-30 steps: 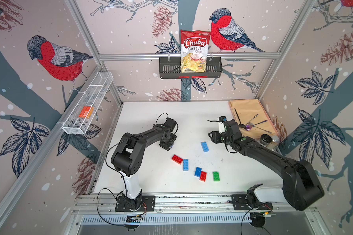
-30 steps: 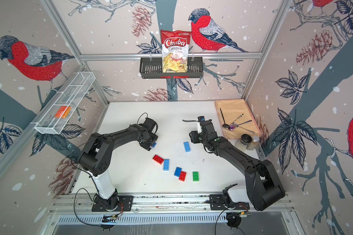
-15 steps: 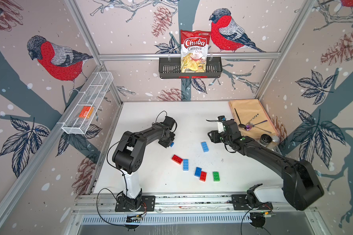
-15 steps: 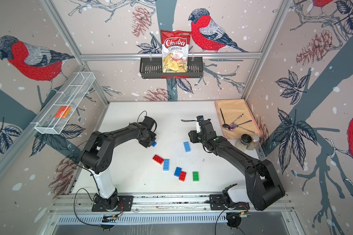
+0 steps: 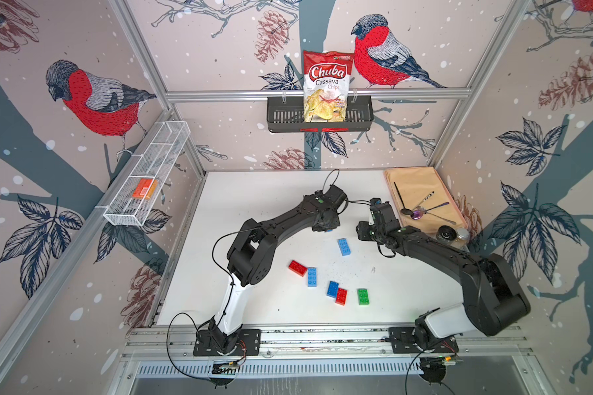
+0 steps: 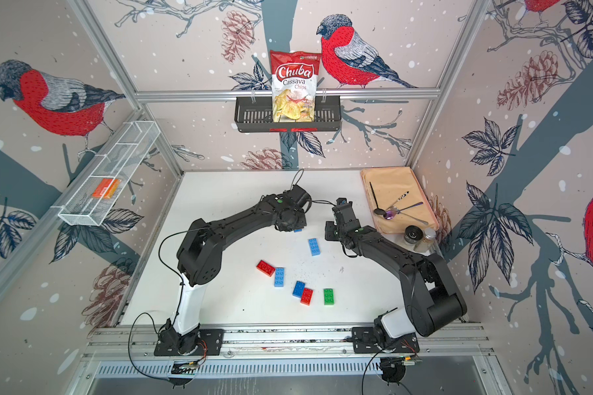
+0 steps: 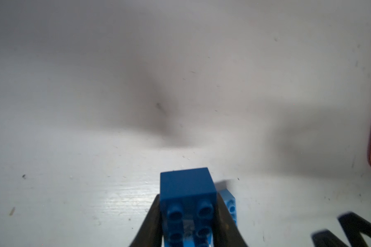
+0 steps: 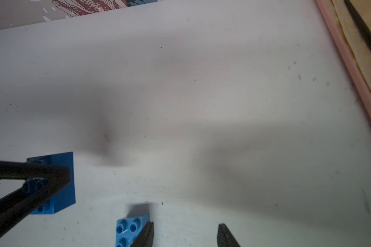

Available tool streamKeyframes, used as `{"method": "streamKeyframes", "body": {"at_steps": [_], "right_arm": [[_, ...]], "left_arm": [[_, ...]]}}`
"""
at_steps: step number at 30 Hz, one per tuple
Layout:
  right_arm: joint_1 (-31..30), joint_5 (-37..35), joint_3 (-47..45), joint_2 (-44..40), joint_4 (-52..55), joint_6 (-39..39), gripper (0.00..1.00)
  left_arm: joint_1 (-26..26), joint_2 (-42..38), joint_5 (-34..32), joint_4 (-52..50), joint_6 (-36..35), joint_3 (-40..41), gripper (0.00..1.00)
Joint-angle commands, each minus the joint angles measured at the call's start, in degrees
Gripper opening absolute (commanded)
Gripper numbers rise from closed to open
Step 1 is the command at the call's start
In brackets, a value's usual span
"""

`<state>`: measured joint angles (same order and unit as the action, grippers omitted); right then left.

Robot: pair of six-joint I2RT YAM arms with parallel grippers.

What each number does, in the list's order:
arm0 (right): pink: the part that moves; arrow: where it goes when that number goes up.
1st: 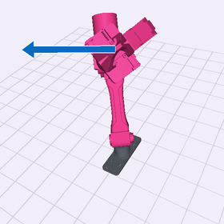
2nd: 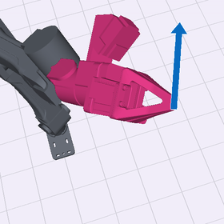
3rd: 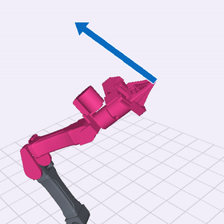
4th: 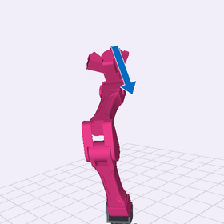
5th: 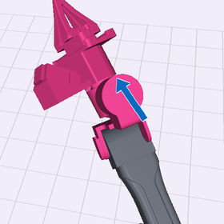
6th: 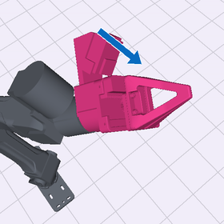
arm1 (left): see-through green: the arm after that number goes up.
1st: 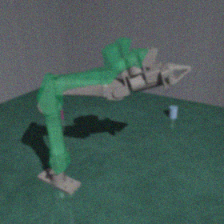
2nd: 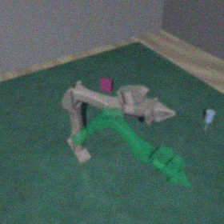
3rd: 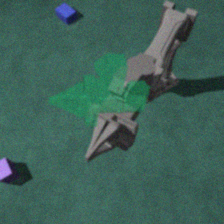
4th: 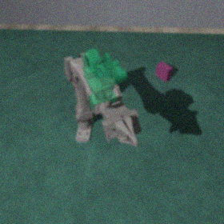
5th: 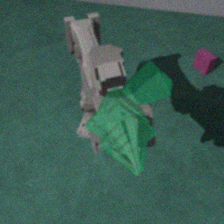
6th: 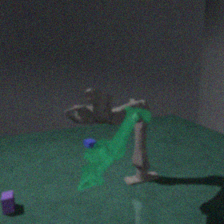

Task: Assemble a rectangle with lego
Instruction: Pick up the lego brick from the center of the board, then place the lego brick at the center of the board.

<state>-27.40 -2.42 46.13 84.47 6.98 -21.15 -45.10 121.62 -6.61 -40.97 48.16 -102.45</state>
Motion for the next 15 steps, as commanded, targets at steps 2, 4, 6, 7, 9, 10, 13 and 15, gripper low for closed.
{"method": "streamKeyframes", "body": {"at_steps": [2, 4, 6, 7, 9, 10, 13, 15], "right_arm": [[-0.9, -1.7, -1.7, 0.1, 0.8, -2.5, 0.52], [-1.1, -2.0, -2.3, -0.1, 0.6, -3.0, 0.52], [-1.0, -2.7, -2.6, -0.1, 0.6, -3.1, 0.52], [-1.0, -3.4, -2.9, -0.1, 0.5, -3.3, 0.52], [-0.6, -5.4, -3.0, -0.1, 0.8, -4.1, 0.52], [-0.4, -6.7, -3.3, -0.5, 0.7, -4.8, 0.52], [1.2, -8.4, -5.6, -3.6, -0.8, -7.1, 0.52], [2.7, -8.2, -7.5, -6.7, -2.4, -8.0, 0.52]], "left_arm": [[-1.1, -0.1, -0.9, -3.1, -3.3, -0.6, 0.18], [-1.1, -0.2, 0.8, -2.0, -2.4, 0.0, 0.18], [-1.1, -0.1, 1.6, -2.0, -1.3, -0.1, 0.18], [-1.1, 0.0, 2.1, -2.0, -0.8, 0.0, 0.18], [-1.2, 0.4, 3.6, -2.1, 0.7, -0.1, 0.18], [-1.1, 0.6, 4.3, -2.4, 1.3, -0.1, 0.18], [-1.1, 1.4, 7.2, -1.9, 3.2, -0.3, 0.18], [-1.1, 1.8, 7.7, -2.4, 4.7, -0.1, 0.17]]}}
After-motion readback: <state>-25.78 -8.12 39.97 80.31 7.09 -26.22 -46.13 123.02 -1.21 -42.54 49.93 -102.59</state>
